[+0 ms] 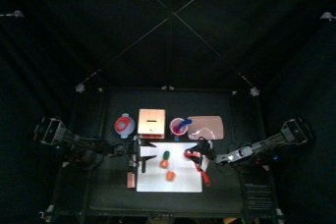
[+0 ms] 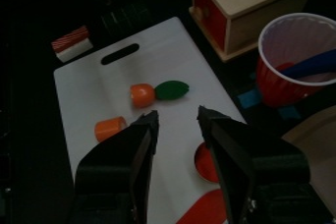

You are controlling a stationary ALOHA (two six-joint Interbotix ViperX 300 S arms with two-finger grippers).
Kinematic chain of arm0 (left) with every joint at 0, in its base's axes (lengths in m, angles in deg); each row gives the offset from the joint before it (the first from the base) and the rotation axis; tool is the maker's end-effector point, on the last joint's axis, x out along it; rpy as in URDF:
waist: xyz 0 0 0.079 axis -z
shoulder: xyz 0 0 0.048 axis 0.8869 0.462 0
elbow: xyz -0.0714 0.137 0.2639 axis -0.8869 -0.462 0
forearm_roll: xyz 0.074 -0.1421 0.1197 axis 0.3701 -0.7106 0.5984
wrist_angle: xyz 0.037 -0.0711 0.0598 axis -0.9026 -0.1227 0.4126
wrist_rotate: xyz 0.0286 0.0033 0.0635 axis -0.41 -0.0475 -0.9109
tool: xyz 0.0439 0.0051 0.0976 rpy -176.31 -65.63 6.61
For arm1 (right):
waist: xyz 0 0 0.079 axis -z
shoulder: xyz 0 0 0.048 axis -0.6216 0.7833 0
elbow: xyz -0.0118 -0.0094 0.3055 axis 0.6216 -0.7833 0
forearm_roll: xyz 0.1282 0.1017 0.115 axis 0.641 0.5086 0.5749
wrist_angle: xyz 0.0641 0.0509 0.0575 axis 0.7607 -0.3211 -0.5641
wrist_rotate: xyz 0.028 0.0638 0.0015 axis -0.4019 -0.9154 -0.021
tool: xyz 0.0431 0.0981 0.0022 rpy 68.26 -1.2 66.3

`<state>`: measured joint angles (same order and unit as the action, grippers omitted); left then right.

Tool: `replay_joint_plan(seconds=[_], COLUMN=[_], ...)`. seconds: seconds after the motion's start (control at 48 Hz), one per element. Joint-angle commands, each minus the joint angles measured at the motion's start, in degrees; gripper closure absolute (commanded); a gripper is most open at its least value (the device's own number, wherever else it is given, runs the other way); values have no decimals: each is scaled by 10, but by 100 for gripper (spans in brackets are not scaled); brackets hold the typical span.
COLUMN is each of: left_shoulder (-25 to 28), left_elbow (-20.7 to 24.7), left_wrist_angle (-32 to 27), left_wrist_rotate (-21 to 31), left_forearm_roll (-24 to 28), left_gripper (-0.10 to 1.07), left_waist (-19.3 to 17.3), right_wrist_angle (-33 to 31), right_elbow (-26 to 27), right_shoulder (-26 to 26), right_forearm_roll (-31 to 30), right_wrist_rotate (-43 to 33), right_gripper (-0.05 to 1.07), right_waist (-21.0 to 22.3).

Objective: Place carrot to pin bowl

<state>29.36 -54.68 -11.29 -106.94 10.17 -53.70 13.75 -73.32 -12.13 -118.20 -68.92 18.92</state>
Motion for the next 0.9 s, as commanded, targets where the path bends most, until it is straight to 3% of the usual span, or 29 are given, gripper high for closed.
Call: replay_joint_plan(seconds=[0.0,0.271,0.438,0.625,0.875], left_shoulder=[-7,-9,-11,-11,-18], left_elbow=[11,11,11,6,-7], left_wrist_angle=[6,8,15,23,23], left_wrist_rotate=[-2,-2,-2,-2,-4], left_forearm_roll=[2,5,8,8,17], left_gripper=[11,11,11,11,11], left_waist=[-2,-6,-7,-10,-15], right_wrist_angle=[1,4,46,137,192], right_elbow=[11,24,48,76,105], right_shoulder=[-4,17,69,126,178], right_forearm_roll=[0,36,159,310,368], right_wrist_rotate=[-1,-8,-4,3,-7], right_gripper=[27,27,27,26,21], right_waist=[4,29,73,125,134])
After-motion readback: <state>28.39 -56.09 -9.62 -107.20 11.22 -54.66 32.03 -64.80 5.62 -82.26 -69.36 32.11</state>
